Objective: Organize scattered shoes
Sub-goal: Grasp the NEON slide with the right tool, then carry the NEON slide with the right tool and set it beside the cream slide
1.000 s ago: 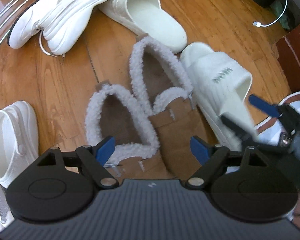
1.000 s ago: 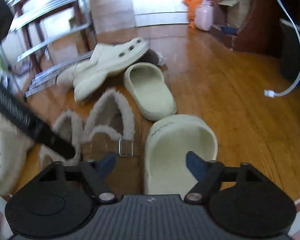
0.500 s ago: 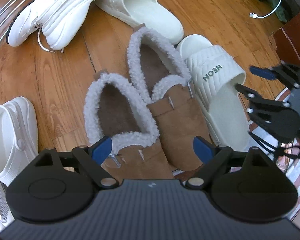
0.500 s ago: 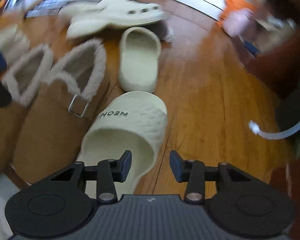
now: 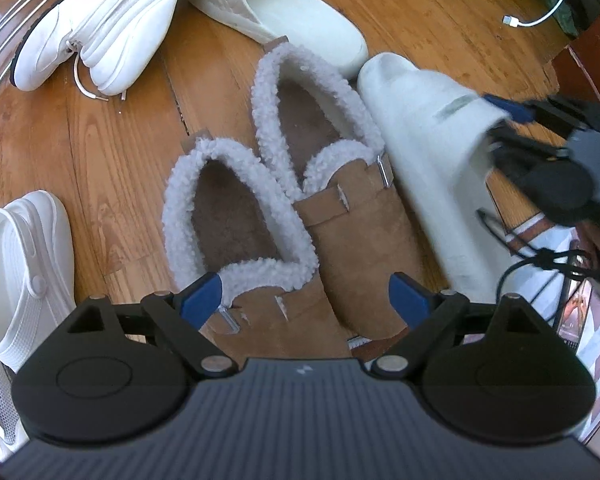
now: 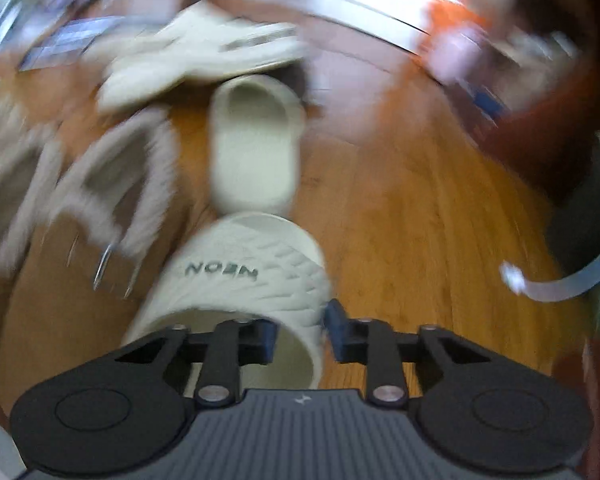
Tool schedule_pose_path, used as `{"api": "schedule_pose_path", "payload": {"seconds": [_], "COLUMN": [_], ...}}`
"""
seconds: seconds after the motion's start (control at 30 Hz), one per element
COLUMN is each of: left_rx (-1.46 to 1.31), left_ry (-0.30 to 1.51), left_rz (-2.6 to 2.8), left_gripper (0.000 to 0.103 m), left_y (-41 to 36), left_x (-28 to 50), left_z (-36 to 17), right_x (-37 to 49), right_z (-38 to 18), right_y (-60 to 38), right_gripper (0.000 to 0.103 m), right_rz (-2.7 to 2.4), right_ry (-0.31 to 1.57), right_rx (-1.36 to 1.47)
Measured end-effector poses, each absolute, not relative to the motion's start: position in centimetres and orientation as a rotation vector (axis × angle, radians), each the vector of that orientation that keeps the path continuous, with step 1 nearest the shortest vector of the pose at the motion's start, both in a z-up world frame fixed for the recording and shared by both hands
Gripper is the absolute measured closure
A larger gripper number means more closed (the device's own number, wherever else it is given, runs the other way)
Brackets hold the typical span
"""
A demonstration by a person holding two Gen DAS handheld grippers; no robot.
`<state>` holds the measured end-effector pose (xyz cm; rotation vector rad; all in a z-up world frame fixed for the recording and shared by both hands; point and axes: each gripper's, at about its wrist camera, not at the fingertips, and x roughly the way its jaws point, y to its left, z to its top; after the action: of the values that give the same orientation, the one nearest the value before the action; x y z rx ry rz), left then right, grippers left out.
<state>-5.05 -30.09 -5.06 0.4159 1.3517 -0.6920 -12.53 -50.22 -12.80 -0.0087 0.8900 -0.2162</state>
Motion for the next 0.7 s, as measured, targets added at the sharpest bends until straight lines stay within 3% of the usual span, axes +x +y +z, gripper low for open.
{"api": "schedule_pose_path", "payload": {"seconds": [0.17,0.3,0.33,0.37,0.47,0.57,0.7], "left_rx": [0.439,0.489,0.487,0.485,0.492,0.495,0.496], "left_ry": [1.298,1.207,1.209,1.214,1.236,1.261,1.296], "left_rz": [-0.734,-0.778,-0.782,-0.785,-0.77,-0.749,-0.757], "left_gripper": [0.012,0.012,0.012,0.012,0.012,0.012,0.012], "left_y": [-31.2,-32.5,-32.6,-32.6,-32.5,-32.2,-32.7], "left_x": [-5.4,-6.4,-6.5,-6.5,-6.2,-6.0,-5.9], "left_z": [-4.1,-2.8,-2.8,-2.9,-3.5,-4.0,-4.1], "right_x": [-16.9,-19.1,-19.2,-19.3,-20.0,-19.7,-18.5], "right_z": [-10.9,-9.2,-9.0,-8.9,-9.3,-9.4,-8.2], "right_y": [-55.8,-55.8,-55.9,-55.9,-56.3,-56.5,-58.1], "right_gripper": [0.088,0.085,0.074,0.056,0.034,0.031,0.03], "right_rz": [-0.483,-0.747,-0.781,-0.816,-0.649,-0.502,-0.342], "right_ry": [0.77,0.737,0.755,0.773,0.759,0.763,0.822], "right_rx": [0.471,0.469,0.485,0.501,0.709,0.693,0.458]}}
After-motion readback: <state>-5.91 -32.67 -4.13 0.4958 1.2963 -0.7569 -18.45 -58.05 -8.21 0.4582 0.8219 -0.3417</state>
